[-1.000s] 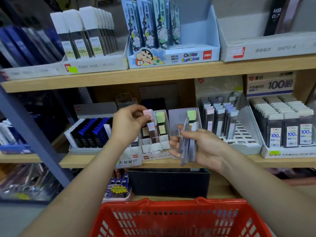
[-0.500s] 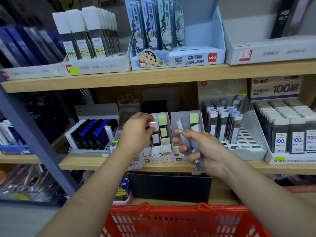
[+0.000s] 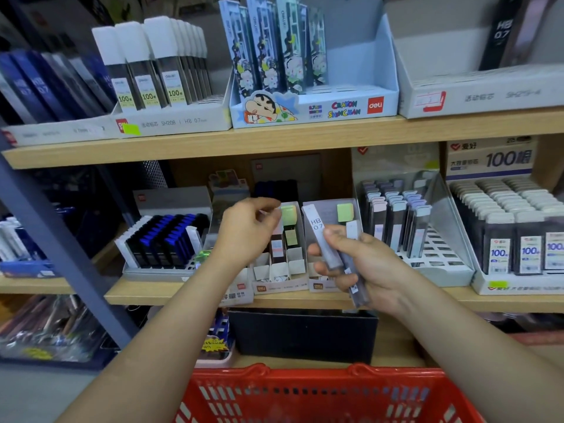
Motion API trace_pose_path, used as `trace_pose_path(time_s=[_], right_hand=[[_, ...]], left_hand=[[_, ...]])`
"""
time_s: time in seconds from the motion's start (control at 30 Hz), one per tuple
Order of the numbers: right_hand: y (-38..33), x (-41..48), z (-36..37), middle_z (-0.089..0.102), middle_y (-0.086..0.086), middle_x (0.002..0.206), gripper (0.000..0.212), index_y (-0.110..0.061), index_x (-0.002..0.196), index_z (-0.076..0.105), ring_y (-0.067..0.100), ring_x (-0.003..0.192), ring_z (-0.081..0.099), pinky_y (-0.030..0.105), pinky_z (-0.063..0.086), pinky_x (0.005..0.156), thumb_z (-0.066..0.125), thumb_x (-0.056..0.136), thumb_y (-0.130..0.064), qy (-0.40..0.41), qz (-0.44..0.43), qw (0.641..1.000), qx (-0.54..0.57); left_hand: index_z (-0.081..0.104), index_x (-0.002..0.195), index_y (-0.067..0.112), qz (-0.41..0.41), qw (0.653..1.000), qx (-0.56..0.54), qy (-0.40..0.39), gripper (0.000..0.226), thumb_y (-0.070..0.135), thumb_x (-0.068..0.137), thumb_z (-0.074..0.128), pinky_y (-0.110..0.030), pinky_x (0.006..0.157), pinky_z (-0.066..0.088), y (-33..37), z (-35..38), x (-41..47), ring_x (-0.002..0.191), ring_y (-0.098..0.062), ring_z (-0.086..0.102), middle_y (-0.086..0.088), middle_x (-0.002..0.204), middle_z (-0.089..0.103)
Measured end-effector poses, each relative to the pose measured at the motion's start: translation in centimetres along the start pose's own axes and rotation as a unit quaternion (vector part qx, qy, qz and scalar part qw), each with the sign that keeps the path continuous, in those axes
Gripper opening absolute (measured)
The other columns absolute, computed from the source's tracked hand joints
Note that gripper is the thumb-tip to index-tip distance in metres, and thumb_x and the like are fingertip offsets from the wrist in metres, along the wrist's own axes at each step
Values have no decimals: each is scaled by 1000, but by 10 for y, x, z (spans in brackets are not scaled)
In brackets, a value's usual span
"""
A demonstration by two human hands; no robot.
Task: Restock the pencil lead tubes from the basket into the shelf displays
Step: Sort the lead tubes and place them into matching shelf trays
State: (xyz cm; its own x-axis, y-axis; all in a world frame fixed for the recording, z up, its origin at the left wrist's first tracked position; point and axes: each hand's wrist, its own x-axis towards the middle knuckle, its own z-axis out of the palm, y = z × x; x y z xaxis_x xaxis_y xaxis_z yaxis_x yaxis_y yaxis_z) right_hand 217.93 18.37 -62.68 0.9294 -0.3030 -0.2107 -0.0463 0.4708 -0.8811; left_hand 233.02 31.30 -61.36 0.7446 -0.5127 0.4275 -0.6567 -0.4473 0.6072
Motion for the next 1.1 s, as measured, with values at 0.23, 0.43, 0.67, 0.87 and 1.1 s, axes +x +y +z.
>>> trace_pose_path(time_s=[0.23,0.43,0.67,0.87,1.1], right_hand=[[-5,1,-4,70,11,83,36,-10,113,65,8,49,47,13,31,33,65,86,-34,-49,-17,998,-43],[-17,-7,-16,70,16,90,30,-11,112,63,5,46,38,12,27,34,61,88,-27,-101,-20,990,-97],[-43,-24,-24,69,25,96,20,-8,106,55,7,43,37,13,27,32,58,89,-18,-172,-49,975,-136],[-73,-47,-19,69,26,104,24,-8,107,60,7,40,38,13,28,33,61,88,-22,-212,-84,955,-188],[-135,-99,3,72,18,83,21,-2,112,63,8,42,33,16,22,34,55,93,-7,-74,-187,956,-214]], left_hand=[[69,108,17,-27,943,-292,-159,20,12,89,65,-22,68,57,36,-17,-10,67,-11,66,-9,81,72],[63,104,11,-57,915,-373,-140,17,5,89,63,-19,61,56,36,-23,-10,64,-13,66,-8,74,72],[66,96,7,-51,878,-455,-137,25,16,72,69,-17,55,53,67,-29,-22,61,-13,65,-15,81,72],[65,90,6,7,918,-384,-96,24,19,70,70,-20,57,55,106,-48,-32,60,-14,66,-11,71,72],[65,94,10,66,905,-420,-23,8,7,91,58,-20,58,54,166,-72,-6,58,-10,61,-1,66,69]])
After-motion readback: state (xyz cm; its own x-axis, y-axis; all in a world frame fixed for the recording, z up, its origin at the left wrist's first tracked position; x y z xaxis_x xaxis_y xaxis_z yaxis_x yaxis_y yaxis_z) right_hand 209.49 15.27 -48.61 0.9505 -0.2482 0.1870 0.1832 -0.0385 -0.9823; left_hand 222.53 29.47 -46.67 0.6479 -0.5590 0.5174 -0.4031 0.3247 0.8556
